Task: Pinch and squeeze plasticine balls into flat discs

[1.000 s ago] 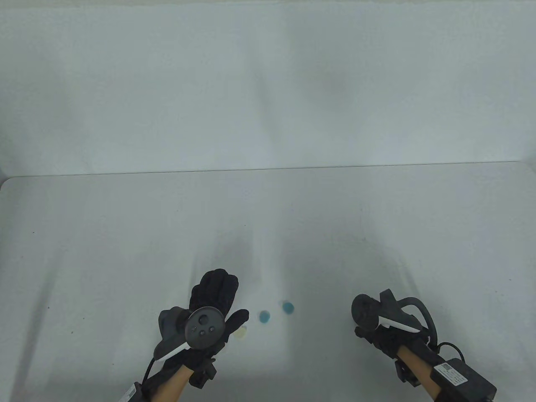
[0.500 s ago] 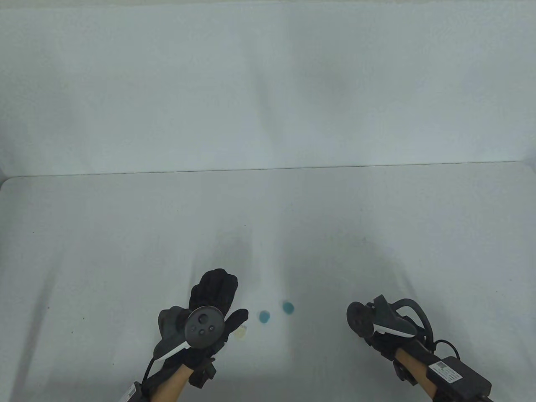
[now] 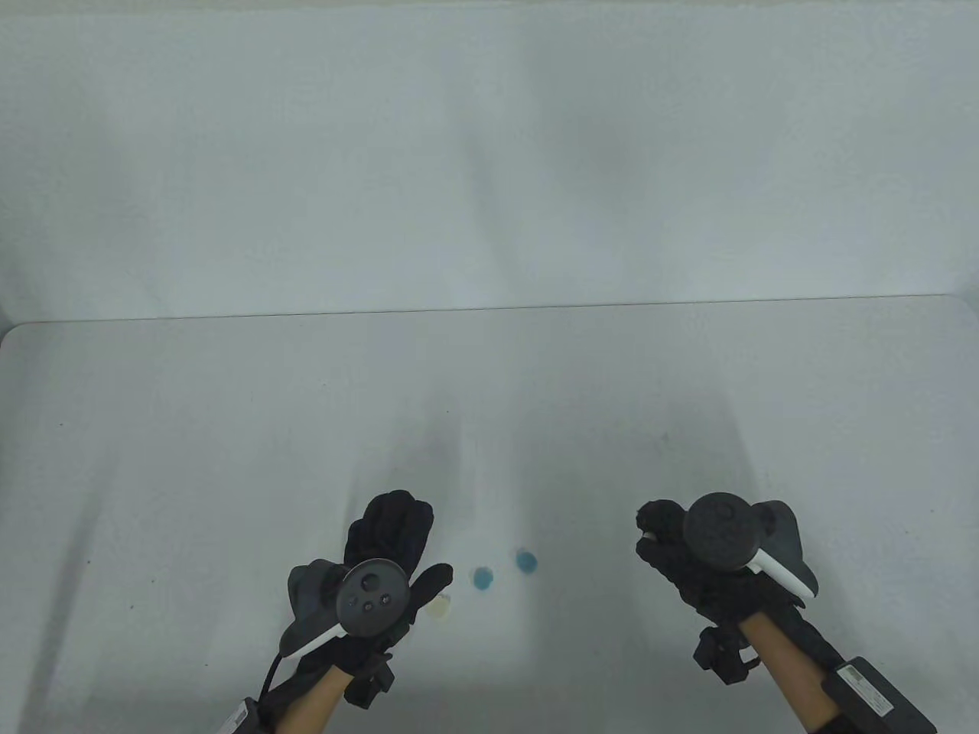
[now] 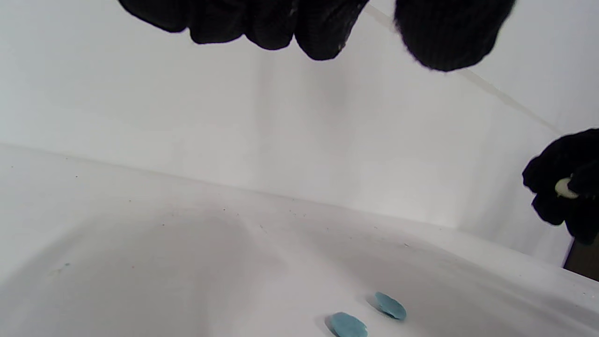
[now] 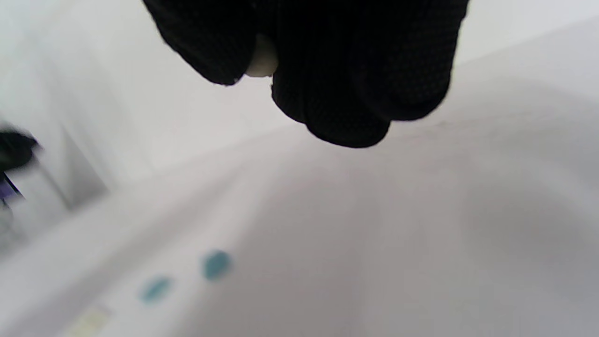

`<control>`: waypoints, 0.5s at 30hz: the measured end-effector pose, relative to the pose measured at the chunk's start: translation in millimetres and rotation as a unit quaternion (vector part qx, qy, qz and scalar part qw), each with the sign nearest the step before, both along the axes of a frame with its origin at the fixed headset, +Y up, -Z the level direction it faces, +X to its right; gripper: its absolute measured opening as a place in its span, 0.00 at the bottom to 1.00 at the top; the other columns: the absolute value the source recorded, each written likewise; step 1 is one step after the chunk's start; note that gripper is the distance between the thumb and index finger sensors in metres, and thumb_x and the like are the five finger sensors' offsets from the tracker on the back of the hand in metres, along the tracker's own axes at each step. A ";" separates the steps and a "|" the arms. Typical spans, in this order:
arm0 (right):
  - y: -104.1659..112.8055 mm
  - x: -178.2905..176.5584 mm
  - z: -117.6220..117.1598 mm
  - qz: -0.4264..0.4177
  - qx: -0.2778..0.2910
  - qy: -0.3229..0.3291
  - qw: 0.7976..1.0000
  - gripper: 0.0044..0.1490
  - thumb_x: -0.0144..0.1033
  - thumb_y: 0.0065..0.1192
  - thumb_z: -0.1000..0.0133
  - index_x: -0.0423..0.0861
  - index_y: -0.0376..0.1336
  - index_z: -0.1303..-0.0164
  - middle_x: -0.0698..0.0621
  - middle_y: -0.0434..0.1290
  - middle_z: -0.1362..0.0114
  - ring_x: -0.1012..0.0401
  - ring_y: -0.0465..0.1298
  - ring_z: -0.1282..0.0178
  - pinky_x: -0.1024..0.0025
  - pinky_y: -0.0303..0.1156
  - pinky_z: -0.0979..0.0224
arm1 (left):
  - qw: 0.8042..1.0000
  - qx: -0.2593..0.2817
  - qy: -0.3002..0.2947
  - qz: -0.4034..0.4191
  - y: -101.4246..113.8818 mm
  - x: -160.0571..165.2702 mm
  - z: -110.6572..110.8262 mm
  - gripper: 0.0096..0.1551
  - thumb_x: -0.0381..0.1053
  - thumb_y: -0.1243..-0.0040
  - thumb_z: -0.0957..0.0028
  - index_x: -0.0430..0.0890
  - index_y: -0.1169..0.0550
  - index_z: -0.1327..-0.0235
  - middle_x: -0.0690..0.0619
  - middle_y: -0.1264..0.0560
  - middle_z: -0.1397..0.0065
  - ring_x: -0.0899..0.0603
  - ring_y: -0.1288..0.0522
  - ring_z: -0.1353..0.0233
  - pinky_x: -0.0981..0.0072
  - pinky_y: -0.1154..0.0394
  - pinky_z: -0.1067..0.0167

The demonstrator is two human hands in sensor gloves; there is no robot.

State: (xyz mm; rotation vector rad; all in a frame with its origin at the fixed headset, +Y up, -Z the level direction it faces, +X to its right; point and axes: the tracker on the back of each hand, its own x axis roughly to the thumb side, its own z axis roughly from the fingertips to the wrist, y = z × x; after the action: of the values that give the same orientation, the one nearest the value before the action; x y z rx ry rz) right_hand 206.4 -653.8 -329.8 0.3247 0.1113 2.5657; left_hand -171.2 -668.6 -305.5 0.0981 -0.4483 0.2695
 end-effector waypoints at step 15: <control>-41.9 -22.1 0.8 -0.408 -0.204 0.061 0.888 0.29 0.48 0.60 0.36 0.39 0.69 0.34 0.42 0.81 0.41 0.52 0.85 0.51 0.72 0.85 0.52 | 1.000 -0.007 0.004 -0.002 -0.5 -0.9 -0.4 0.46 0.60 0.46 0.42 0.36 0.41 0.17 0.31 0.47 0.16 0.23 0.47 0.18 0.33 0.45 0.27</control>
State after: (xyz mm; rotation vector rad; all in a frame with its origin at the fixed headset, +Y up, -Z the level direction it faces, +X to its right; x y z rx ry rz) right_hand 184.3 -695.7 -328.9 0.2866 0.4504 1.6328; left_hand -172.1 -669.1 -305.9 0.0847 -0.4393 0.2687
